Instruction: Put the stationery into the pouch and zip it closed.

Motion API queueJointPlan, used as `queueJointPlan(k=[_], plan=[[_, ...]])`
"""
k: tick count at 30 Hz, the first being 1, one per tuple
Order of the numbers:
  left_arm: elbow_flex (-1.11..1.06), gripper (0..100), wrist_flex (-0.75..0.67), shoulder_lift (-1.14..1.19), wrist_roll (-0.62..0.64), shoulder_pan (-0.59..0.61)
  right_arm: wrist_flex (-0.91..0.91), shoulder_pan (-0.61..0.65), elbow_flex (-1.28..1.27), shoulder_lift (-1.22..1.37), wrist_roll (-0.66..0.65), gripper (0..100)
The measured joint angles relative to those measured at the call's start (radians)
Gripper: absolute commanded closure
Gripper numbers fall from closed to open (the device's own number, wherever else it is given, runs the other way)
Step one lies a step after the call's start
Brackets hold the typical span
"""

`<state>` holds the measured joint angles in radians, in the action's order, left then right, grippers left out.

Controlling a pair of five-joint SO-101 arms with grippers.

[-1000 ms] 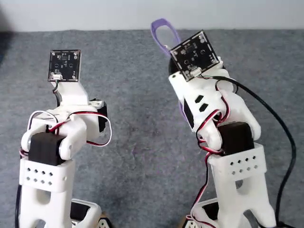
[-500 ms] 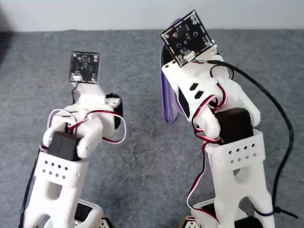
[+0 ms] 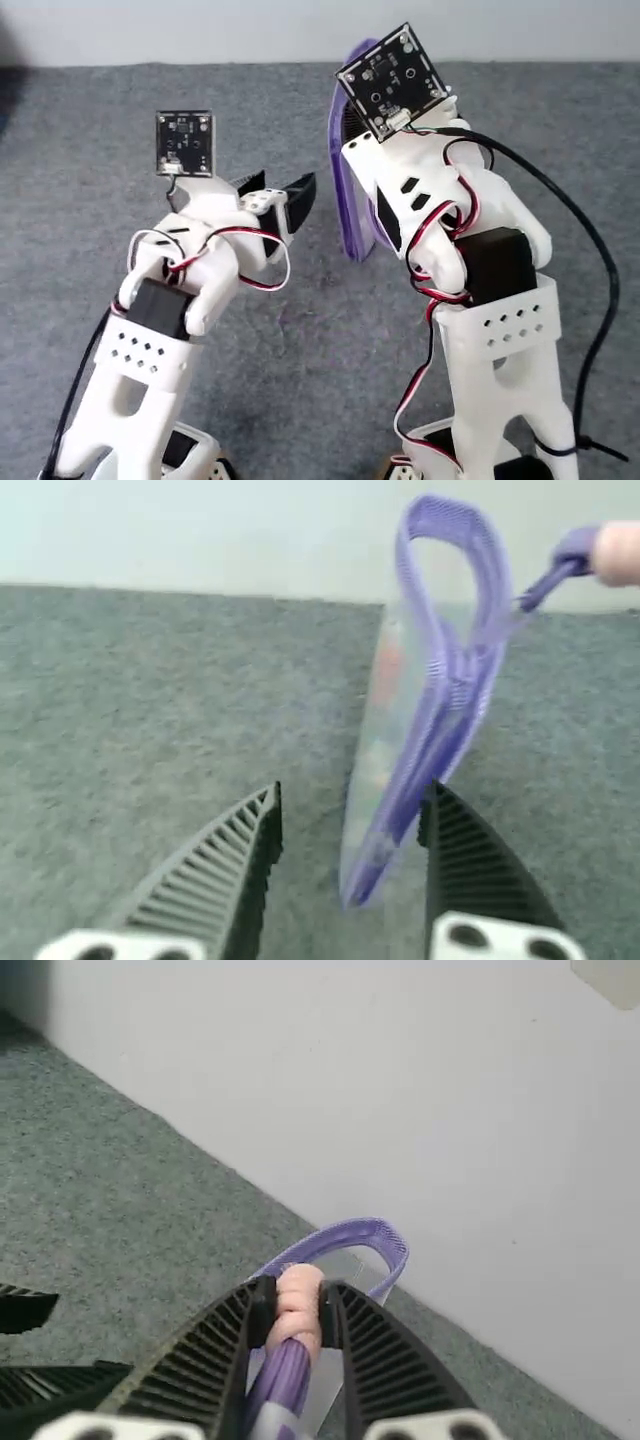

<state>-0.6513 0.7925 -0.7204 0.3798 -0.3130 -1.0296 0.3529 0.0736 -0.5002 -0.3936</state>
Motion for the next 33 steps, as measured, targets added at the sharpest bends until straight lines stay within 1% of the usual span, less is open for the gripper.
queueJointPlan(k=[3, 6, 11, 17, 21, 24, 33], plan=[[-0.009, 78, -0.051, 0.017, 0.0, -0.025, 0.0, 0.0, 0.0, 0.0, 0.0, 99.1], [-0.003, 78, -0.083, 0.092, -0.002, -0.028, 0.0, 0.0, 0.0, 0.0, 0.0, 99.1], [0.098, 78, -0.091, 0.221, -0.002, -0.043, 0.0, 0.0, 0.0, 0.0, 0.0, 99.1], [0.18, 78, -0.091, 0.25, 0.005, -0.084, 0.0, -0.002, 0.002, 0.002, 0.0, 99.1], [0.212, 78, -0.031, 0.25, 0.003, -0.123, 0.0, -0.017, 0.002, 0.002, 0.0, 99.1], [0.23, 78, 0.014, 0.25, 0.002, -0.129, 0.0, -0.023, 0.002, 0.002, 0.0, 99.1], [0.236, 78, 0.014, 0.25, 0.002, -0.129, 0.0, -0.017, 0.002, 0.012, 0.0, 99.1]])
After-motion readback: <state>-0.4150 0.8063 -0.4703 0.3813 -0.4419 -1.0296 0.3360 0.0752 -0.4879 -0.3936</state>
